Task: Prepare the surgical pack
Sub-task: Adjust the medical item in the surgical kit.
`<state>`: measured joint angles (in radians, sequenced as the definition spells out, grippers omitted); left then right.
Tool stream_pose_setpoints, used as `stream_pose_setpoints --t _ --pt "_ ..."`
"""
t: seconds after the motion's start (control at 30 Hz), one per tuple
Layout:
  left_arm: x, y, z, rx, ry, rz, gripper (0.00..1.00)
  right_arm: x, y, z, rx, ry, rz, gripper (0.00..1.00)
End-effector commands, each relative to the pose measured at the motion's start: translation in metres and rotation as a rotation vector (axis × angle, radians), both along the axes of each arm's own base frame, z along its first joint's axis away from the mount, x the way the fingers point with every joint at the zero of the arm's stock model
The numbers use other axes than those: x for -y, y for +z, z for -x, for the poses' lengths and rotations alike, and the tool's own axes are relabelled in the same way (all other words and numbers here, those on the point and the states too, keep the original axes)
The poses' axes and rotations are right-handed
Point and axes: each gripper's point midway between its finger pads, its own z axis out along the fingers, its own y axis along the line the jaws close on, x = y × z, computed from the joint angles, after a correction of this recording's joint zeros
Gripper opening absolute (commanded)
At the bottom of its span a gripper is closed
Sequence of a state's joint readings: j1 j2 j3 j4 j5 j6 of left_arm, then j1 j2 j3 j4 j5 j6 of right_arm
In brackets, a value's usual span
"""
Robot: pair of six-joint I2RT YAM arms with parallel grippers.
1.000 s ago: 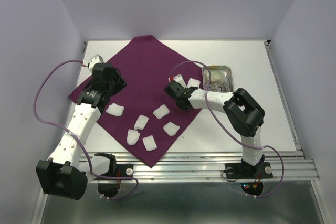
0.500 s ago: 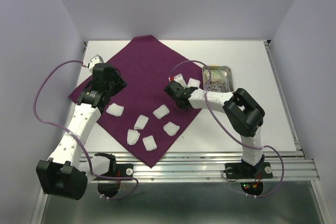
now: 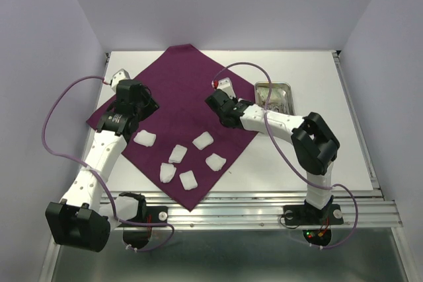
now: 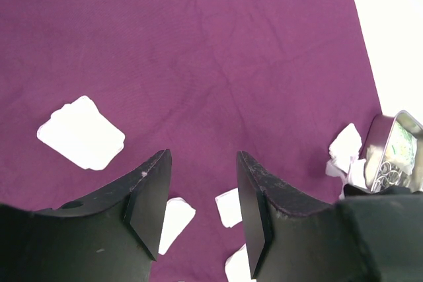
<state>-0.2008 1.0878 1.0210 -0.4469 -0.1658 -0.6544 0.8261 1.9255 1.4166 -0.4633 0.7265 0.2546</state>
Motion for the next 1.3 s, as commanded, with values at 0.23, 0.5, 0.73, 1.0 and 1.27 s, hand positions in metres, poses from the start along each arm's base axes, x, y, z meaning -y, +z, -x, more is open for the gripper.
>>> stream_pose_setpoints --t 0.23,0.5,0.73,1.0,1.27 --pt "-0.008 0.014 0.003 0.048 0.008 -0.023 0.55 -0.021 0.042 -0.033 0.122 -0.053 -0.044 0.01" --pt "-0.009 0.014 0.002 0.050 0.006 -0.024 0.55 -0.018 0.049 -0.047 0.132 -0.068 -0.058 0.01" --pt "-0.011 0.015 0.003 0.051 0.007 -0.028 0.55 0.003 0.048 -0.060 0.135 -0.116 -0.042 0.01" --pt "-0.011 0.015 0.001 0.050 0.002 -0.029 0.55 0.035 0.039 -0.078 0.138 -0.186 0.022 0.01" --pt "-0.013 0.014 0.000 0.048 0.002 -0.033 0.55 0.052 0.026 -0.085 0.156 -0.225 0.099 0.01"
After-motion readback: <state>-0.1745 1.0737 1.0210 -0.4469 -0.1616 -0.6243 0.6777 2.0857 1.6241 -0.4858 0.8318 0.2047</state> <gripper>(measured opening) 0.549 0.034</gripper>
